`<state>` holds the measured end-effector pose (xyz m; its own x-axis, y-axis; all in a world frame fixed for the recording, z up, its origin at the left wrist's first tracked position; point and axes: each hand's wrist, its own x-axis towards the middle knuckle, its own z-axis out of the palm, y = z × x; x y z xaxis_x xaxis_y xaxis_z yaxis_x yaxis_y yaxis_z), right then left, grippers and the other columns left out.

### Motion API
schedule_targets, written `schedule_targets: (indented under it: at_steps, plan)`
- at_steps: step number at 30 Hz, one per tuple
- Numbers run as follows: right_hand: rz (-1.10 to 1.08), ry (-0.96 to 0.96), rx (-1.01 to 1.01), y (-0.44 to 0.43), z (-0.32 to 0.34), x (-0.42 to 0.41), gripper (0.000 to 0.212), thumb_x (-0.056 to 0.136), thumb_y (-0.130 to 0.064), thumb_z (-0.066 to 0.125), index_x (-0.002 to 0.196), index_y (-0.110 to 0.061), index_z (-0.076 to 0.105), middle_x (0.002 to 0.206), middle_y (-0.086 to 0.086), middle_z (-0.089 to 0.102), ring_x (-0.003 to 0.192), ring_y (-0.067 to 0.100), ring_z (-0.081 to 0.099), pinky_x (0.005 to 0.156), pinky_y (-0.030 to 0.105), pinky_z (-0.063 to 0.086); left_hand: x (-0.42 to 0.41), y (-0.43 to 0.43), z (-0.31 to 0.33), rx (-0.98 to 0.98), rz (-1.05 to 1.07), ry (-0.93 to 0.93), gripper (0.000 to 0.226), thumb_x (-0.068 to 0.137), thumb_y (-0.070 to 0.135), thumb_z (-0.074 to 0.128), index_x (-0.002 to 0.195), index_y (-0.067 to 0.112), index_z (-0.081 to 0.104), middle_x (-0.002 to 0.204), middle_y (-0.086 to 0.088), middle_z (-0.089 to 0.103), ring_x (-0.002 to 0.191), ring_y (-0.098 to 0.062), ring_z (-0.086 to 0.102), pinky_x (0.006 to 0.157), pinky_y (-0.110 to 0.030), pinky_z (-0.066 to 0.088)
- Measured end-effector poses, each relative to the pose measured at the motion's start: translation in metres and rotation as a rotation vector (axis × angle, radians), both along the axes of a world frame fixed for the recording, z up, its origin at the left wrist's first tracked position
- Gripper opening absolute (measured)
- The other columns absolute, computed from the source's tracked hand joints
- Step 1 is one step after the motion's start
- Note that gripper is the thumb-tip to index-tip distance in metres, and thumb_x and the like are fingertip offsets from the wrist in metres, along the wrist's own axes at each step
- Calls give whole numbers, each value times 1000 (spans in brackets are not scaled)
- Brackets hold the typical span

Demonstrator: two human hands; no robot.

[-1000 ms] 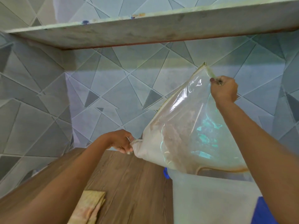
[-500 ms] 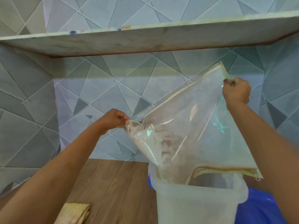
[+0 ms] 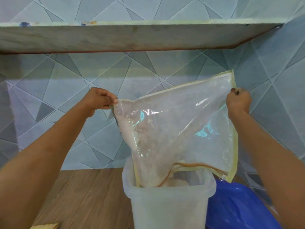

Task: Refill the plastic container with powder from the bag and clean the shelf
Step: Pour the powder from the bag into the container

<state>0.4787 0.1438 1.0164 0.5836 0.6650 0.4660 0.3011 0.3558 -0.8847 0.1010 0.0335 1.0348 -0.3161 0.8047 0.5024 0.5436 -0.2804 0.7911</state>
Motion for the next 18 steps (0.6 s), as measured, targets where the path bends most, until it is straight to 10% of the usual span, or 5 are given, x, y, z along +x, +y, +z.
schedule_targets:
  at_steps: [8, 18]
  plan:
    - [-38, 0, 35, 3, 12, 10, 36, 97, -24, 39, 62, -17, 35, 91, 10, 49, 82, 24, 45, 72, 34, 37, 7, -1, 17, 88, 33, -26, 18, 81, 1, 66, 69, 14, 65, 67, 0, 65, 68, -10, 59, 52, -8, 53]
    - [-126, -4, 44, -17, 14, 15, 16, 98, -26, 37, 88, -16, 45, 104, 17, 59, 97, 32, 57, 81, 39, 44, 14, -6, 24, 231, 29, -25, 14, 80, 3, 68, 73, 14, 66, 74, -2, 64, 69, -12, 60, 53, -9, 51]
